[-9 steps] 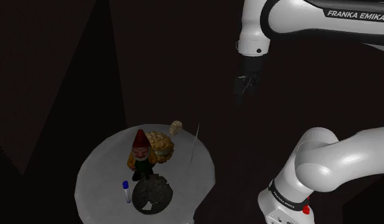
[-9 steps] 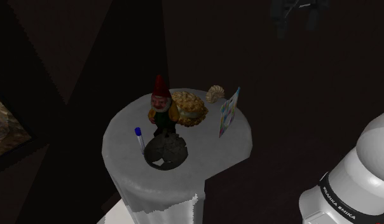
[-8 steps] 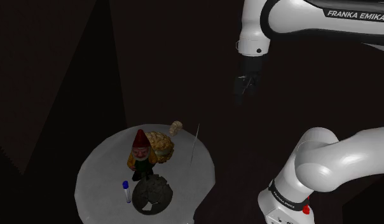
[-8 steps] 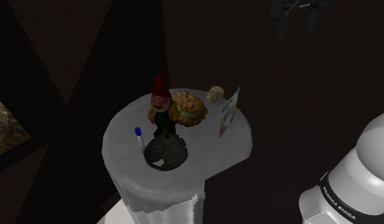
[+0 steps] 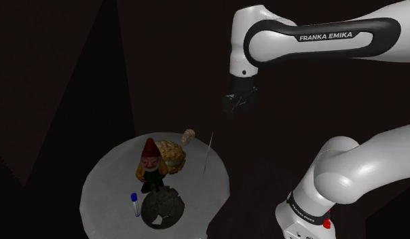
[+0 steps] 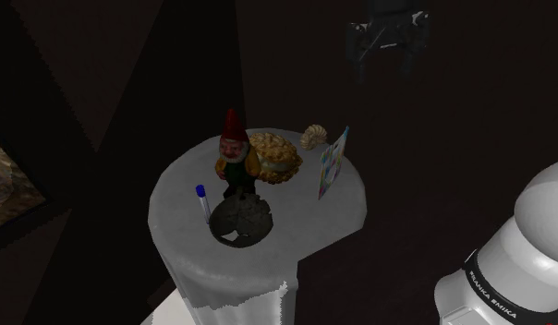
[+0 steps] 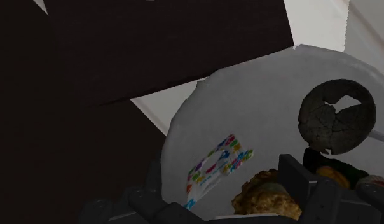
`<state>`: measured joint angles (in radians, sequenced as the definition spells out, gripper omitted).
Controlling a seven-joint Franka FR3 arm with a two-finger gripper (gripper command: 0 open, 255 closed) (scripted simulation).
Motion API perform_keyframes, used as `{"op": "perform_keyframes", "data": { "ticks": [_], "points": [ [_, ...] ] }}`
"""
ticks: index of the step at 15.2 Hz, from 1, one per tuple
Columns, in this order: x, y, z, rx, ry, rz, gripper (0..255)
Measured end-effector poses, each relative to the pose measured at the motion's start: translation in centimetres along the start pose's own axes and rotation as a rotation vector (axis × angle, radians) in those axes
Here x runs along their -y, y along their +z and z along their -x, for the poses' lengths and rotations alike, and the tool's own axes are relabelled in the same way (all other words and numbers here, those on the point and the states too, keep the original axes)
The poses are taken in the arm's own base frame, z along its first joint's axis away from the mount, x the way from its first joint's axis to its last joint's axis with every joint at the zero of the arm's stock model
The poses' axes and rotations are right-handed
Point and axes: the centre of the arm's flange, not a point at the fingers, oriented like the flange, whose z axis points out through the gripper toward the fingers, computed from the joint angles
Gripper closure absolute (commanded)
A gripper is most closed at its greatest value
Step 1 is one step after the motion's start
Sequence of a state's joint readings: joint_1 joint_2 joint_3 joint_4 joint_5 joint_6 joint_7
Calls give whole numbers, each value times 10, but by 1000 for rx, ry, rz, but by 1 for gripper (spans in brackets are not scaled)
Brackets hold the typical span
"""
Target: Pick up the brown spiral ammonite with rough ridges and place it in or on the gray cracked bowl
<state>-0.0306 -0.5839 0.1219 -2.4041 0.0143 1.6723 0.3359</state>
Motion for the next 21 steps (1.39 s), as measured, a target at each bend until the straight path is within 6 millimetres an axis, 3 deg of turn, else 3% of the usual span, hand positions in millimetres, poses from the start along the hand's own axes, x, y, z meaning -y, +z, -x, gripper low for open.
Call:
{"op": "perform_keyframes", "data": {
  "ticks": [9,21],
  "points": [
    [43,66,-89,-15,247,-4,0],
    [60,150,-216,-34,578,-9,0]
  ]
}}
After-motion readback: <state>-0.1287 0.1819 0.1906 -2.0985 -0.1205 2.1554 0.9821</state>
